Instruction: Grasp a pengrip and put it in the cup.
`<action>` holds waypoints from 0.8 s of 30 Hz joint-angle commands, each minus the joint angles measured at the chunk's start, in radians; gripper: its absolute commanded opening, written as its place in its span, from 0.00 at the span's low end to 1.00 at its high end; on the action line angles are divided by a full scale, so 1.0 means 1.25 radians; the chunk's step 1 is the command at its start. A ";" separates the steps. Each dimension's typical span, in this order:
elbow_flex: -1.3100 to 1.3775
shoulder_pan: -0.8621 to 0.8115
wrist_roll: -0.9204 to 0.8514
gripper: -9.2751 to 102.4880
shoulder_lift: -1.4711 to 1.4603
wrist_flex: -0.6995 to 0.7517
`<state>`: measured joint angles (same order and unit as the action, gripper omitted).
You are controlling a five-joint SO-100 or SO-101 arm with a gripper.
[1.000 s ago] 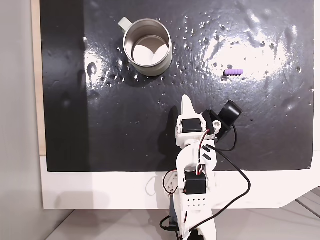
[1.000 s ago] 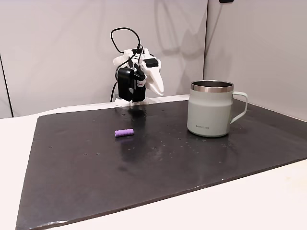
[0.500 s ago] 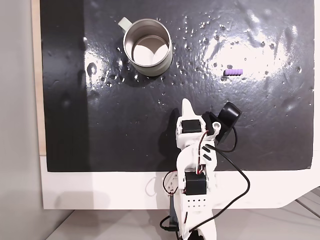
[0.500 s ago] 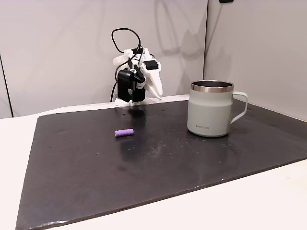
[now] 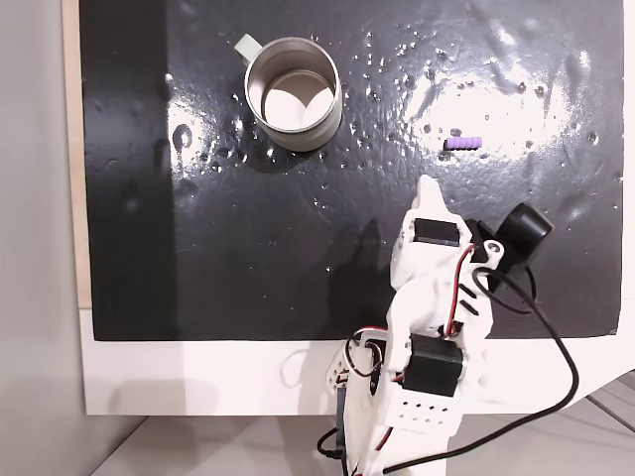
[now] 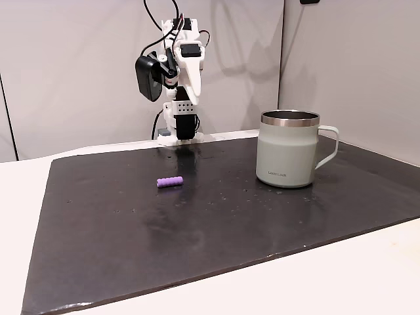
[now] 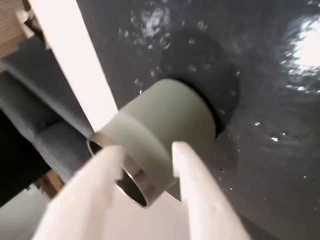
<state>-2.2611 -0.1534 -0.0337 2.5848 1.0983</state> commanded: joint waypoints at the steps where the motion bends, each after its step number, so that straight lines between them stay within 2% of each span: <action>1: 0.136 -0.048 -0.011 0.24 -0.103 0.042; 11: 0.329 -0.091 -0.103 0.28 -0.367 0.129; 17: 0.358 -0.098 -0.215 0.28 -0.466 0.118; 24: 0.448 -0.133 -0.282 0.28 -0.596 0.107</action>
<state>-1.8101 -0.2945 -0.3497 1.8699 1.2533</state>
